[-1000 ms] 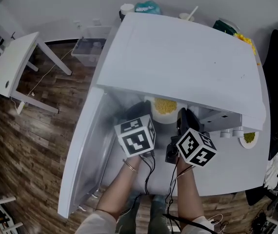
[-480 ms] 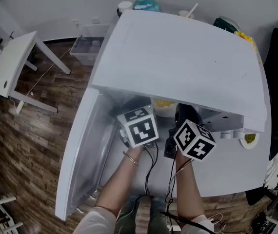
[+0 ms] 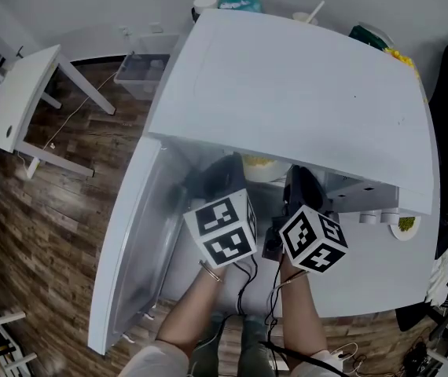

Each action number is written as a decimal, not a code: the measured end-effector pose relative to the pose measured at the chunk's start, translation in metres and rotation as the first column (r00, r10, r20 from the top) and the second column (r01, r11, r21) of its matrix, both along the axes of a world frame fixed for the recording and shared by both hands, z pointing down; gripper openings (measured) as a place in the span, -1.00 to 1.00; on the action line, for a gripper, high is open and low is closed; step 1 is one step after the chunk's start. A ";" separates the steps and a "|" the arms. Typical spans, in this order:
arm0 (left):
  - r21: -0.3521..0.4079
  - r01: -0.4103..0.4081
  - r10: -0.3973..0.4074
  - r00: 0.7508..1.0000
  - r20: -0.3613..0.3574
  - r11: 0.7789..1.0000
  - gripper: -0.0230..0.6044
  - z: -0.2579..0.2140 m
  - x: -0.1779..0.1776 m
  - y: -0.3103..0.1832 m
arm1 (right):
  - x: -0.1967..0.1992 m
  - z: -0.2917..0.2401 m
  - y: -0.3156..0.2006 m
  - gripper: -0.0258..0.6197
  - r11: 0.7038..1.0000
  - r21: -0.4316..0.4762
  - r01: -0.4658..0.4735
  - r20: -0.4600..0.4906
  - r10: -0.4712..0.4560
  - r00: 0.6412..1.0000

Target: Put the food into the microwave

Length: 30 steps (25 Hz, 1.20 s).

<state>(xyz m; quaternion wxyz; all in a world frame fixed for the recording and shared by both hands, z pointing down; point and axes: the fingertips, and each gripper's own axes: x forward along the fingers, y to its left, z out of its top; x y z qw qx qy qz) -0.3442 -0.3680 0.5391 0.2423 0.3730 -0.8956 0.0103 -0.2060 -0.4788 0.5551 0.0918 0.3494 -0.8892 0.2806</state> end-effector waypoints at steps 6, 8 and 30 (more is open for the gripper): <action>0.013 -0.003 0.003 1.000 -0.003 1.000 0.06 0.001 0.024 0.034 | 0.017 -0.014 0.023 -0.74 0.994 0.097 0.040 -0.019 -0.038 0.999; 0.014 -0.028 0.028 0.999 -0.014 1.000 0.06 0.002 0.035 0.045 | 0.024 -0.018 0.033 -0.78 0.988 0.139 0.068 -0.036 -0.064 0.997; 0.007 -0.185 0.183 0.979 0.091 0.983 0.07 -0.126 0.172 0.179 | 0.138 -0.137 0.203 -0.86 0.897 0.352 0.268 -0.203 -0.206 0.957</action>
